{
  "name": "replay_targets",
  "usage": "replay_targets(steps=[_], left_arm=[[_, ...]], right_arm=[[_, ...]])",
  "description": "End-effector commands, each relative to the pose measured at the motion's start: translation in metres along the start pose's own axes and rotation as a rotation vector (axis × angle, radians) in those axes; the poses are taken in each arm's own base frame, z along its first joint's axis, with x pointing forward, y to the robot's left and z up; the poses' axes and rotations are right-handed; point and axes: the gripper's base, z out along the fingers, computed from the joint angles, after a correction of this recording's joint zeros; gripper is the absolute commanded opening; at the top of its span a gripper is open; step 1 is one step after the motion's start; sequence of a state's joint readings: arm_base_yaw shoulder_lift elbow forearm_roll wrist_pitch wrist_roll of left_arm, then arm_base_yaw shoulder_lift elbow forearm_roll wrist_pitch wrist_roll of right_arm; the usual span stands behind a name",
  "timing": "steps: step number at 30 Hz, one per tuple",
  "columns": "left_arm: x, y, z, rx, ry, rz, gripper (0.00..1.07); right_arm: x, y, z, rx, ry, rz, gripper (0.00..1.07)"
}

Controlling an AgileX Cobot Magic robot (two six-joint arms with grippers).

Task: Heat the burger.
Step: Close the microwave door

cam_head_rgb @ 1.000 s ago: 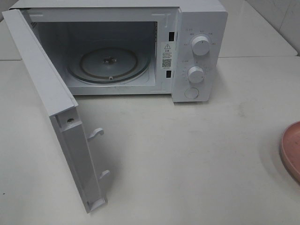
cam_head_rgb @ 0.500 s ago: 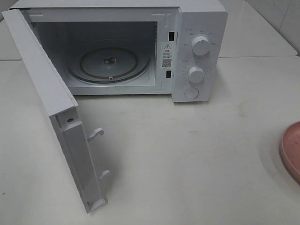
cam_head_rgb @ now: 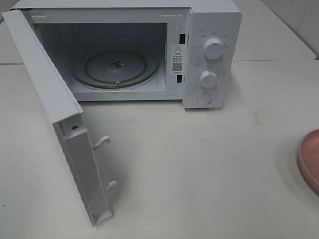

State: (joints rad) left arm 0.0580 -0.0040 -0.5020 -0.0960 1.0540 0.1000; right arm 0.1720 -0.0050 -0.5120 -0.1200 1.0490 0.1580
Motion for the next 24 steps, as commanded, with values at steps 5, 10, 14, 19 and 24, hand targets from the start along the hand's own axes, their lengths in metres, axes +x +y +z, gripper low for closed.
replay_targets(steps=[5, 10, 14, 19, 24], left_arm=[[0.0007, 0.0000, -0.0021, 0.004, -0.032, -0.002, 1.00], [0.0007, -0.0007, -0.0021, 0.012, -0.033, -0.007, 1.00], [0.0007, -0.0007, -0.0021, 0.012, -0.033, -0.007, 1.00], [0.0007, -0.0002, -0.0021, 0.006, -0.032, -0.027, 1.00], [-0.0013, -0.0004, -0.0035, 0.008, -0.047, -0.028, 1.00]], right_arm=[[0.0020, -0.0003, -0.0028, 0.002, -0.031, 0.002, 0.76], [0.0020, -0.0003, -0.0028, 0.002, -0.031, 0.002, 0.76], [0.0020, -0.0003, -0.0028, 0.002, -0.031, 0.002, 0.76], [0.0020, -0.0003, -0.0028, 0.002, -0.031, 0.002, 0.76], [0.0020, -0.0003, -0.0028, 0.002, -0.031, 0.002, 0.76]])
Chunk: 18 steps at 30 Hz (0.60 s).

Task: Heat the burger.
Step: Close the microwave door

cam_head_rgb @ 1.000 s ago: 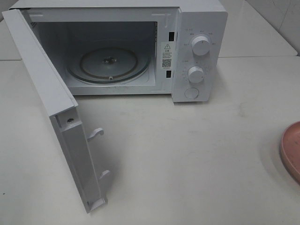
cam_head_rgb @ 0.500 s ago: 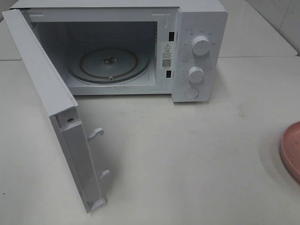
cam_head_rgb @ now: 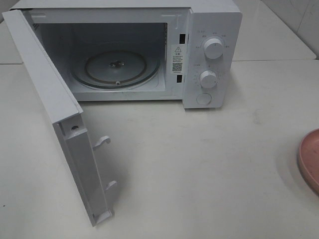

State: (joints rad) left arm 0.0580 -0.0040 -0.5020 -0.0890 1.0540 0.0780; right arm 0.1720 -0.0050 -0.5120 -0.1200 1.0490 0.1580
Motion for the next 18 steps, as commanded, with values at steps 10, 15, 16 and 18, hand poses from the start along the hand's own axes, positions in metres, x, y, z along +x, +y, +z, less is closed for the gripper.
replay_targets(steps=[10, 15, 16, 18], left_arm=[[-0.029, 0.002, 0.007, 0.003, -0.095, -0.015, 0.74], [-0.040, 0.004, 0.026, -0.006, -0.042, -0.017, 0.50], [-0.044, 0.005, 0.034, -0.007, -0.017, -0.020, 0.41], [-0.048, 0.006, 0.043, -0.008, 0.011, -0.023, 0.29]], right_arm=[[0.002, 0.000, -0.003, 0.002, -0.031, 0.002, 0.76], [0.002, 0.000, -0.003, 0.002, -0.031, 0.003, 0.76], [0.002, 0.000, -0.003, 0.002, -0.031, 0.003, 0.76], [0.002, 0.000, -0.003, 0.002, -0.031, 0.003, 0.76]])
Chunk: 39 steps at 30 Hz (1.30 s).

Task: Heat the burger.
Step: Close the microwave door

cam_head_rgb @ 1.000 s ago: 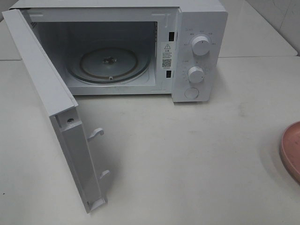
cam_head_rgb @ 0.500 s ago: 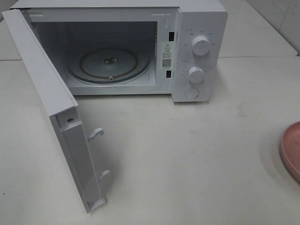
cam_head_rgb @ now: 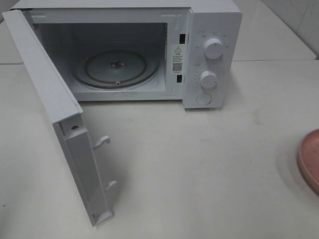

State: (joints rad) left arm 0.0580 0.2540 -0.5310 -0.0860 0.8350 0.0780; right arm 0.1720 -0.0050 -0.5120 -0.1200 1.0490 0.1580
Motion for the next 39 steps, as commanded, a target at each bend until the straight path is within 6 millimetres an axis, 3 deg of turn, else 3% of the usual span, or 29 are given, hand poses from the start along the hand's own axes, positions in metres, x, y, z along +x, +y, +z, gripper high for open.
replay_targets(steps=[1, 2, 3, 4, 5, 14, 25, 36, 39], left_arm=[[-0.007, 0.000, 0.008, 0.006, 0.001, -0.009, 0.29], [-0.009, 0.001, 0.014, 0.005, 0.019, -0.010, 0.22], [-0.013, 0.002, 0.024, 0.004, 0.045, -0.014, 0.08], [-0.013, 0.002, 0.024, 0.004, 0.045, -0.014, 0.08], [-0.016, 0.003, 0.034, 0.000, 0.058, -0.014, 0.00], [-0.017, 0.007, 0.074, -0.021, -0.038, -0.031, 0.00], [0.012, 0.013, 0.117, -0.068, -0.188, -0.033, 0.00], [0.019, 0.014, 0.164, -0.060, -0.260, 0.071, 0.00], [0.024, 0.007, 0.180, 0.012, -0.260, 0.131, 0.00]], right_arm=[[0.002, 0.000, -0.003, 0.002, -0.031, 0.003, 0.76], [0.002, 0.000, -0.003, 0.002, -0.031, 0.003, 0.76], [0.002, 0.000, -0.003, 0.002, -0.031, 0.003, 0.76], [0.002, 0.000, -0.003, 0.002, -0.031, 0.003, 0.76], [0.002, 0.000, -0.003, 0.002, -0.031, 0.003, 0.76], [0.002, 0.000, -0.003, 0.002, -0.031, 0.003, 0.76], [0.002, 0.000, -0.003, 0.002, -0.031, 0.003, 0.76], [0.002, 0.000, -0.003, 0.002, -0.031, 0.003, 0.76], [0.002, 0.000, -0.003, 0.002, -0.031, 0.003, 0.76]])
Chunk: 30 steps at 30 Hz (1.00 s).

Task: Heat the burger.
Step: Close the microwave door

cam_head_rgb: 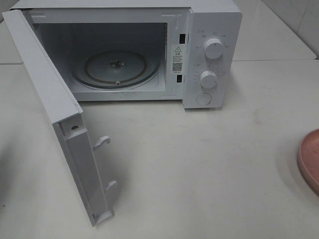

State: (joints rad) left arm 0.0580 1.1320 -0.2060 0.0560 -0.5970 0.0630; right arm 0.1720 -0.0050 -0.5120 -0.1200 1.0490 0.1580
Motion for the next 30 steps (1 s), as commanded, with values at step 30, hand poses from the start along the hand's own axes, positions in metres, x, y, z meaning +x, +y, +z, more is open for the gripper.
replay_targets(steps=[30], left_arm=[[0.032, -0.096, 0.041, 0.394, -0.055, -0.042, 0.00]], right_arm=[[0.002, 0.000, -0.003, 0.002, -0.031, 0.002, 0.76]])
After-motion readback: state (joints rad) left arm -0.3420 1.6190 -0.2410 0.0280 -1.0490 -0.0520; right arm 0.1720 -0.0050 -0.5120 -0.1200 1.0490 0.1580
